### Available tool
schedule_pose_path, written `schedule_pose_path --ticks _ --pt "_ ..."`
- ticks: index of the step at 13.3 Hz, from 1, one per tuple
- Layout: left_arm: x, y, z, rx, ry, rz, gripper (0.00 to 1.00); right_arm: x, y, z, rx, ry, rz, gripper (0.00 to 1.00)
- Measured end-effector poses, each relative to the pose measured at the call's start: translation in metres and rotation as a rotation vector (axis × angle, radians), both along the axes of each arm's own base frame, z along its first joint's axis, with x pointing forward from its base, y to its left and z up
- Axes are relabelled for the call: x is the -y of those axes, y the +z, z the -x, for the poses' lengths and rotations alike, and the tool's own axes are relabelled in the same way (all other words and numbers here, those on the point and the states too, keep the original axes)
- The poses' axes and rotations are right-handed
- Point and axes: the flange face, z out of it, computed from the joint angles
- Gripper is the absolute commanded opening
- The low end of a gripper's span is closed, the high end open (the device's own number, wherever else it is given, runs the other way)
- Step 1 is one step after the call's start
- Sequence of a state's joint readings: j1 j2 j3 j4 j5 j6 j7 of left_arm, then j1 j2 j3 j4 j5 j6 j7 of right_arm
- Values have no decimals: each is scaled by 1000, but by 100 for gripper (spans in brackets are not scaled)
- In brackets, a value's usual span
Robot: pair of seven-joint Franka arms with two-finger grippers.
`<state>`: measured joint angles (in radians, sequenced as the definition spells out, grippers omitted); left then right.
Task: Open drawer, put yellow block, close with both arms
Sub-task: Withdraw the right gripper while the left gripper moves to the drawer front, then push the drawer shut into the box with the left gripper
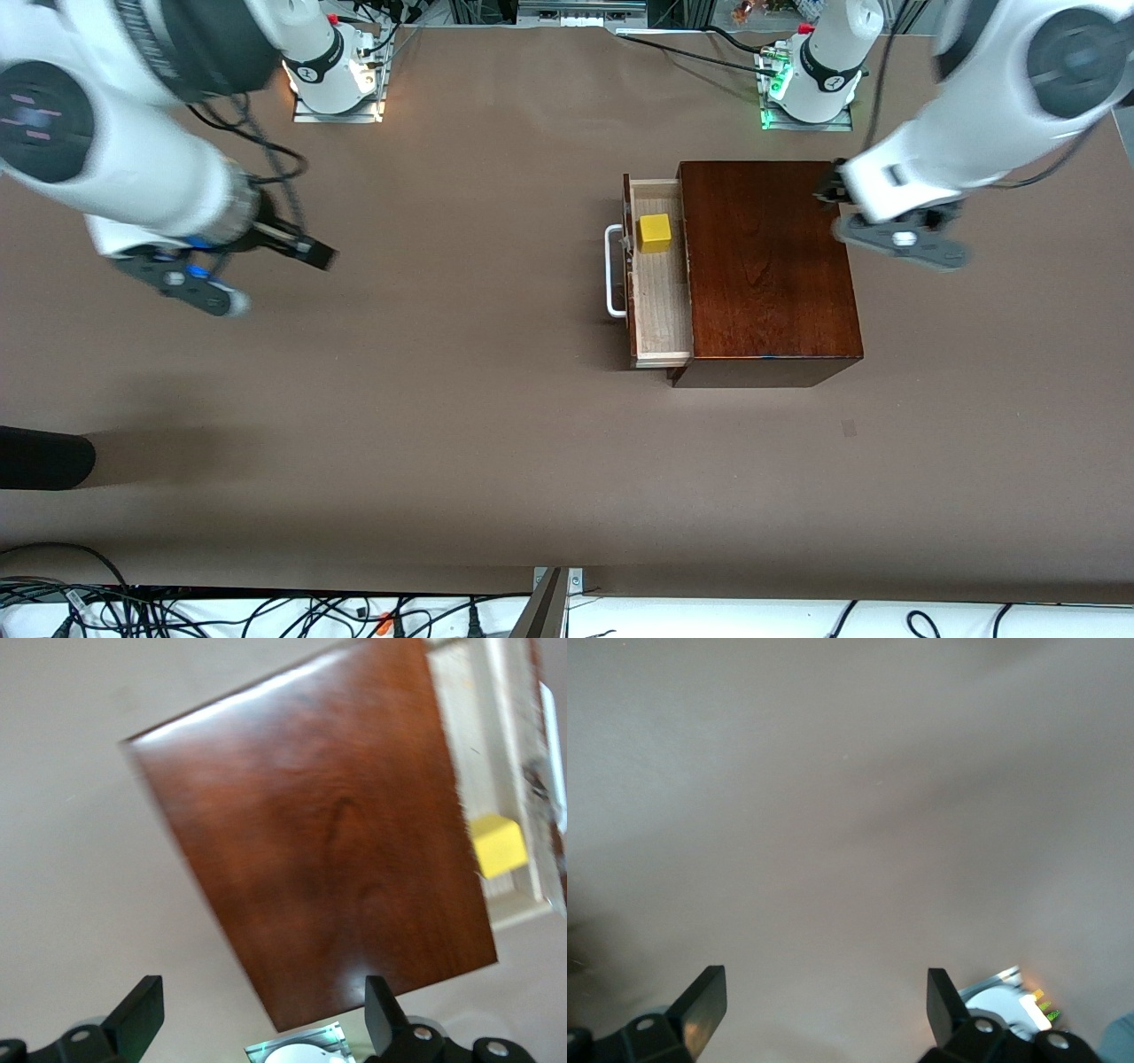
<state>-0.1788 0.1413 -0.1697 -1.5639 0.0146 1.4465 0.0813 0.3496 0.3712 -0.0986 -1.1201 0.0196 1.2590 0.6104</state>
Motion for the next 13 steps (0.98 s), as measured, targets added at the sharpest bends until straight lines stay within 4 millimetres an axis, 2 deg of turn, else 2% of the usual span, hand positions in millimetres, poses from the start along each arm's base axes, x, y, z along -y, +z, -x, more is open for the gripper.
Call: schedule_pose_path --ticks 3,5,7,9,11,13 --pt "75 -27 17 -42 -238 54 100 85 11 11 50 179 -58 100" --pt "122 -45 23 -19 -397 123 100 144 12 28 61 249 -88 100" --pt "167 -69 29 12 -525 200 100 185 15 42 72 303 -113 100" --pt "205 -97 30 45 -654 289 100 200 15 46 75 318 -123 100" --pt "235 -128 29 89 -785 351 100 196 12 45 83 328 -123 100" --pt "265 -161 37 125 -922 333 100 193 8 43 95 336 -119 100"
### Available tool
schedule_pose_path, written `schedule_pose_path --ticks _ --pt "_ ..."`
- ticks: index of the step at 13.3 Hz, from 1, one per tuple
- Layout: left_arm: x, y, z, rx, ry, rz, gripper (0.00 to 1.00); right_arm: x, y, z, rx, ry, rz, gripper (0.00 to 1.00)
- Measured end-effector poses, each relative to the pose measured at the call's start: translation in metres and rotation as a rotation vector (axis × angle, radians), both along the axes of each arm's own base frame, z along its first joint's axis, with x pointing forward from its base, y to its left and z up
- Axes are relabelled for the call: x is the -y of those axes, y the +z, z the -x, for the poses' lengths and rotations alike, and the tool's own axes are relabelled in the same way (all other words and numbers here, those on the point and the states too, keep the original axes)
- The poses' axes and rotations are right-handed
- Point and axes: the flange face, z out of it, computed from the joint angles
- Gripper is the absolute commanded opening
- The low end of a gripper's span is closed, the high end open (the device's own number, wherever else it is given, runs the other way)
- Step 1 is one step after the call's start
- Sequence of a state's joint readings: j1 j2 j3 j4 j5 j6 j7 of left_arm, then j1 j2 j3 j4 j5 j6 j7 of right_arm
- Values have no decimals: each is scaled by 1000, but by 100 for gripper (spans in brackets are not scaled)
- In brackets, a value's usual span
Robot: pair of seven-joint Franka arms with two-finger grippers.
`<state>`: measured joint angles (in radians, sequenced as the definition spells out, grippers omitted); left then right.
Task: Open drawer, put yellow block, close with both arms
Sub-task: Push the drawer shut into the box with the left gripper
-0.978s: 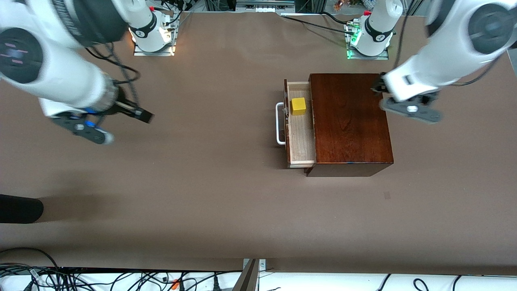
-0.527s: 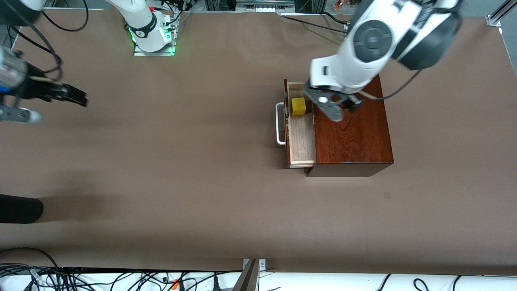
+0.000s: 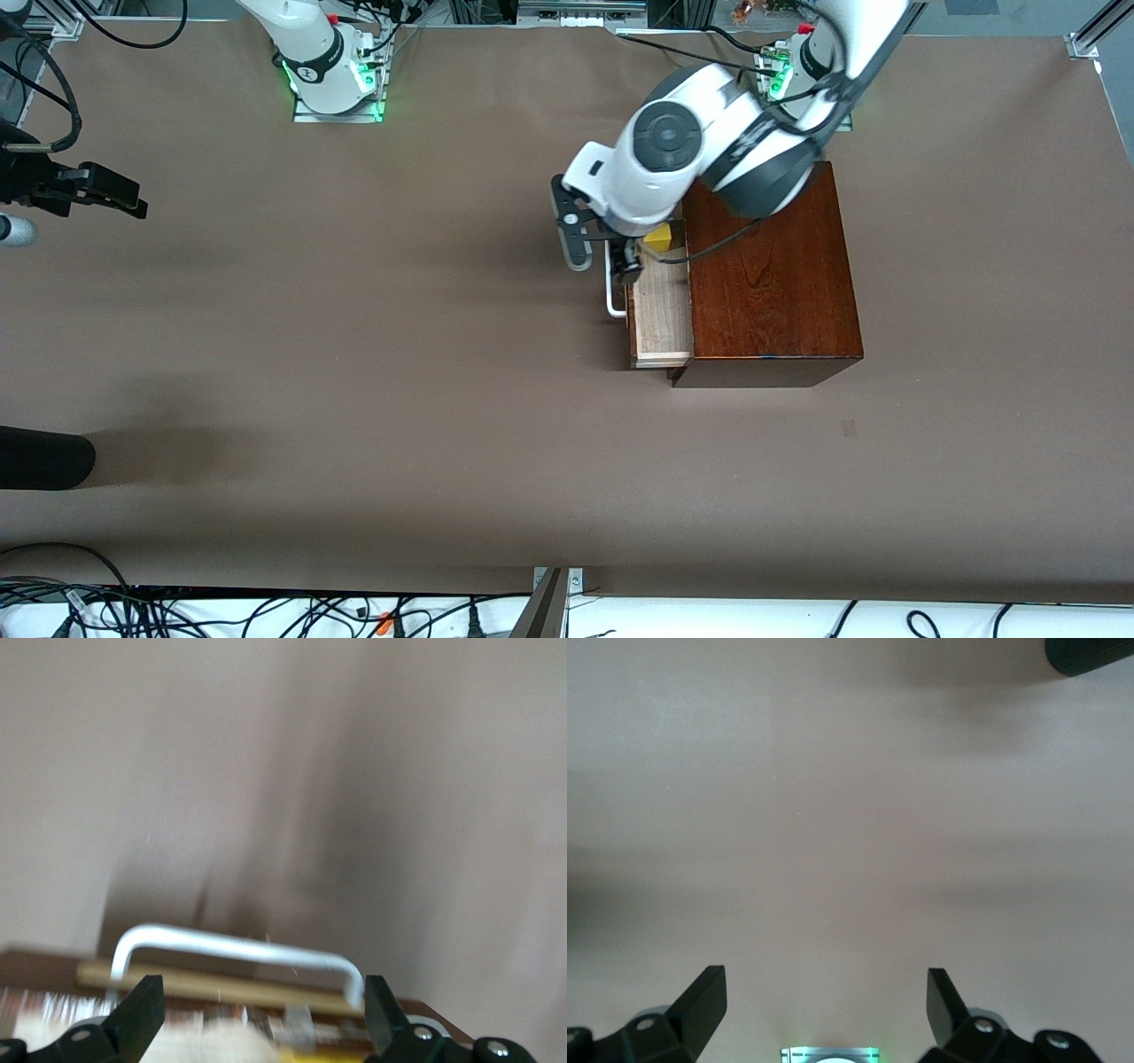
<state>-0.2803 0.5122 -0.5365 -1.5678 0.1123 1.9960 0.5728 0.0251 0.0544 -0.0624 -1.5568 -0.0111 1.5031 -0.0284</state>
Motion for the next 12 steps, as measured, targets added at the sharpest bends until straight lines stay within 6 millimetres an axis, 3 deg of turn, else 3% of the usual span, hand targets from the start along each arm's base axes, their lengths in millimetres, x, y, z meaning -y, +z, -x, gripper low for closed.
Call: schedule_pose_path --ticks 2,4,8,12 --pt "32 -27 21 50 -107 -36 100 0 -2 -1 5 1 1 100" --pt "49 -49 37 75 -184 -83 100 0 -3 -1 6 1 1 100" --pt "47 -77 38 93 -254 -142 100 1 -2 -1 7 1 11 100" --pt "31 -91 32 67 -325 -172 100 2 -2 -1 7 0 11 100"
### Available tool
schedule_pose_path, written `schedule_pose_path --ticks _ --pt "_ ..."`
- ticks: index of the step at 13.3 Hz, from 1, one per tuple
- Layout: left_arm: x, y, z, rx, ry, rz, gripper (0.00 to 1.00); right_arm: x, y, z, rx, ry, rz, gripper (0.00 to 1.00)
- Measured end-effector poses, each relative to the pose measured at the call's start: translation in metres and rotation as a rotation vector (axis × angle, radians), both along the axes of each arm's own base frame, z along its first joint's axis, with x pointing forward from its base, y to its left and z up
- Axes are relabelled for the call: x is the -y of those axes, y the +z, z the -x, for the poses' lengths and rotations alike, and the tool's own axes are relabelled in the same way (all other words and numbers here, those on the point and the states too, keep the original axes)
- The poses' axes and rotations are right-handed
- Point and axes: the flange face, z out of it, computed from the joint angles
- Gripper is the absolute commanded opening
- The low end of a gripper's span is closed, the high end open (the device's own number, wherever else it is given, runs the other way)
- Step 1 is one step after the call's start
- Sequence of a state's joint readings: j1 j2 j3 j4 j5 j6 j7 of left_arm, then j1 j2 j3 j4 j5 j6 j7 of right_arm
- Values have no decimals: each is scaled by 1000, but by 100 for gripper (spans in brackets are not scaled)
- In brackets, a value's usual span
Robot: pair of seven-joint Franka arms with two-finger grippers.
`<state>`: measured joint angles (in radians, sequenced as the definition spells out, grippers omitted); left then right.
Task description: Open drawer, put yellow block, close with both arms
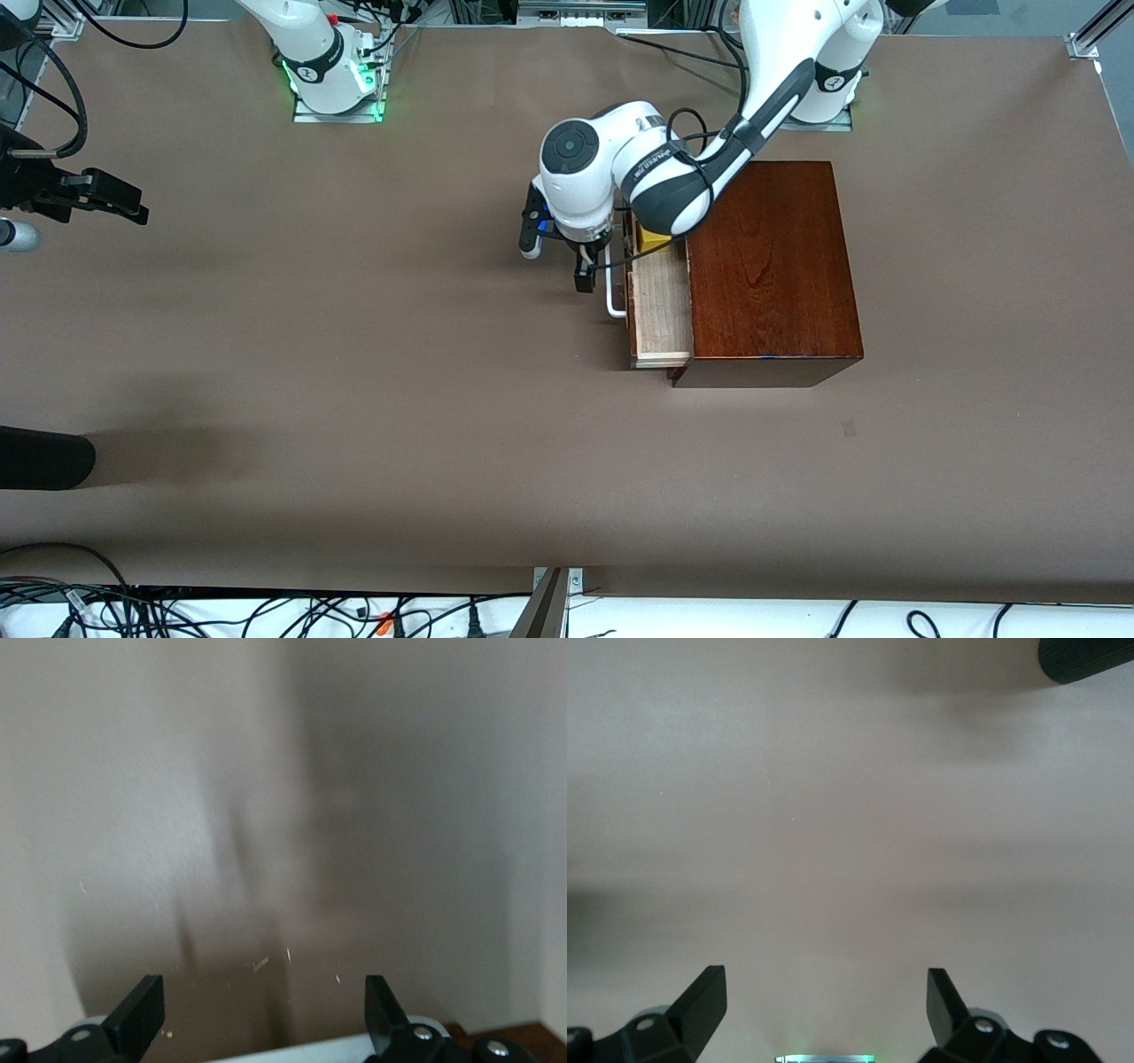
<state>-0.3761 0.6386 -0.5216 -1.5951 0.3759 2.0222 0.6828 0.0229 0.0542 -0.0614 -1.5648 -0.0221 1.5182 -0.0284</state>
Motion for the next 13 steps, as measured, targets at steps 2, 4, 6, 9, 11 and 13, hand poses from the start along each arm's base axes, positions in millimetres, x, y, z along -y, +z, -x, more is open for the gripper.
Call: schedule_pose_path --ticks 2,4,6,9,11,13 --pt "-4 -1 0 -16 -15 -17 100 1 0 0 0 -1 0 100" --pt "-15 -2 -3 -44 -20 -60 100 2 0 0 0 -3 0 100" --pt "-29 0 -11 -63 -18 -88 100 4 1 0 1 -7 0 100" --pt "-50 5 -29 -70 -23 -90 100 7 3 1 5 -13 0 100" --pt "-57 5 -34 -74 -17 -93 100 7 4 2 8 -13 0 100" --pt "-60 6 -36 -76 -24 -92 100 7 5 2 9 -12 0 100"
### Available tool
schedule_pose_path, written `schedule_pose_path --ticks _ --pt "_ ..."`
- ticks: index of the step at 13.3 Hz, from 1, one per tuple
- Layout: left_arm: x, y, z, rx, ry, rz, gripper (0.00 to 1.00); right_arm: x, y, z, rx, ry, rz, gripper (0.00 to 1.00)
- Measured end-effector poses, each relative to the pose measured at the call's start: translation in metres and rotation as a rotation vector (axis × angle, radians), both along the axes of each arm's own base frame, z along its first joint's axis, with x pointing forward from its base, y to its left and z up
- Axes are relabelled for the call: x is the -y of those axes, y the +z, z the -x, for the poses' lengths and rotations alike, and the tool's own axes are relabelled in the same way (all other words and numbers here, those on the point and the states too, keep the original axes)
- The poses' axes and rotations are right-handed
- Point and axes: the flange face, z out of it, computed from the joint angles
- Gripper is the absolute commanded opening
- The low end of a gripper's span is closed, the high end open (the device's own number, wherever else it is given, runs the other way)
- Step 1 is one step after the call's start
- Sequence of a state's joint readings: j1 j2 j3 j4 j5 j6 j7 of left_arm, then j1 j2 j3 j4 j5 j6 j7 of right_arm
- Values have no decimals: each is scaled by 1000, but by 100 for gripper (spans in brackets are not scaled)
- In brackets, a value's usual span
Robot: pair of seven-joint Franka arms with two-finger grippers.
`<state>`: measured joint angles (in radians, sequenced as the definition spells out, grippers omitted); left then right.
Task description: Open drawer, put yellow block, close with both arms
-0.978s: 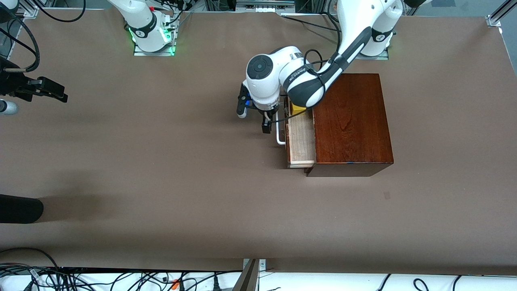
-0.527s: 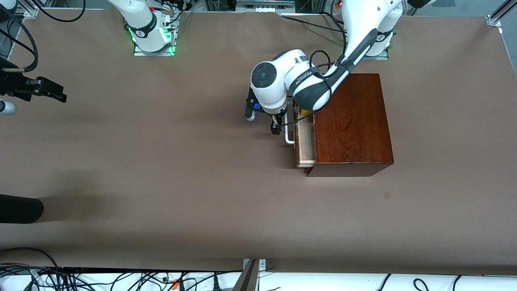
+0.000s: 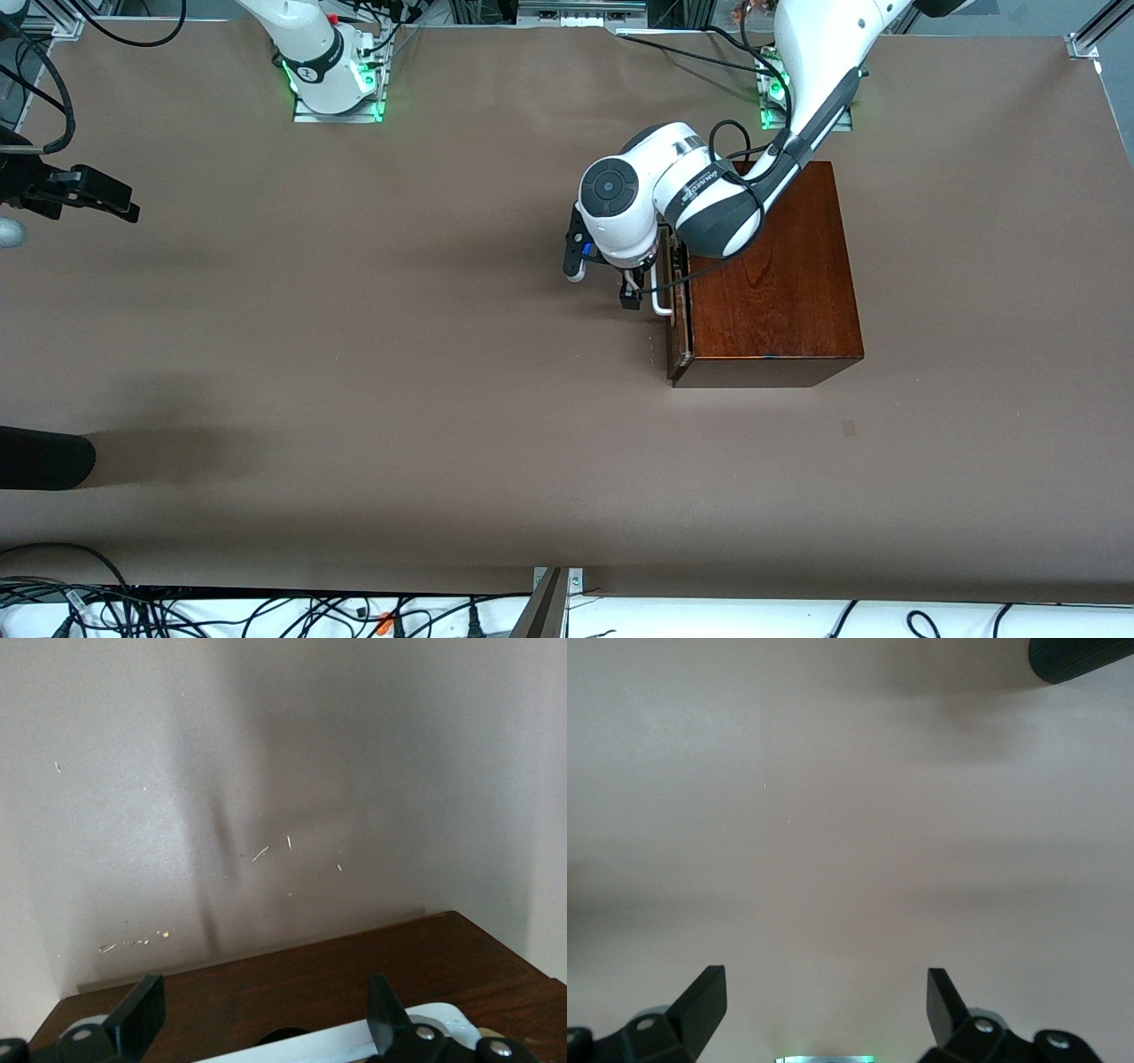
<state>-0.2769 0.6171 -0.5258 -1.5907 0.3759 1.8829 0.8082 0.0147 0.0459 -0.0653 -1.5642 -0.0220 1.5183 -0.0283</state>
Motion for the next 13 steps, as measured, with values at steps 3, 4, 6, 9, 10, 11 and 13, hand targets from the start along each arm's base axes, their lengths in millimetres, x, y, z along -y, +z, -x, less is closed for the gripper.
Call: schedule_pose_path --ticks 3,4,6,9,10,11,13 --pt "-7 2 -5 -1 -4 2 100 -4 0 0 0 7 0 100" --pt "-8 3 -6 -2 -5 1 100 -4 0 0 0 8 0 100" --pt "-9 3 -7 -3 -5 0 100 -5 1 0 1 8 0 100" --pt "-10 8 -8 4 -4 2 100 -5 1 0 1 9 0 100" --pt "-12 13 -9 9 -2 -1 100 -5 1 0 2 9 0 100" --pt "-13 21 -10 17 2 -3 100 -5 1 0 3 9 0 100" --pt "-15 45 -11 30 37 15 100 -5 1 0 5 9 0 100"
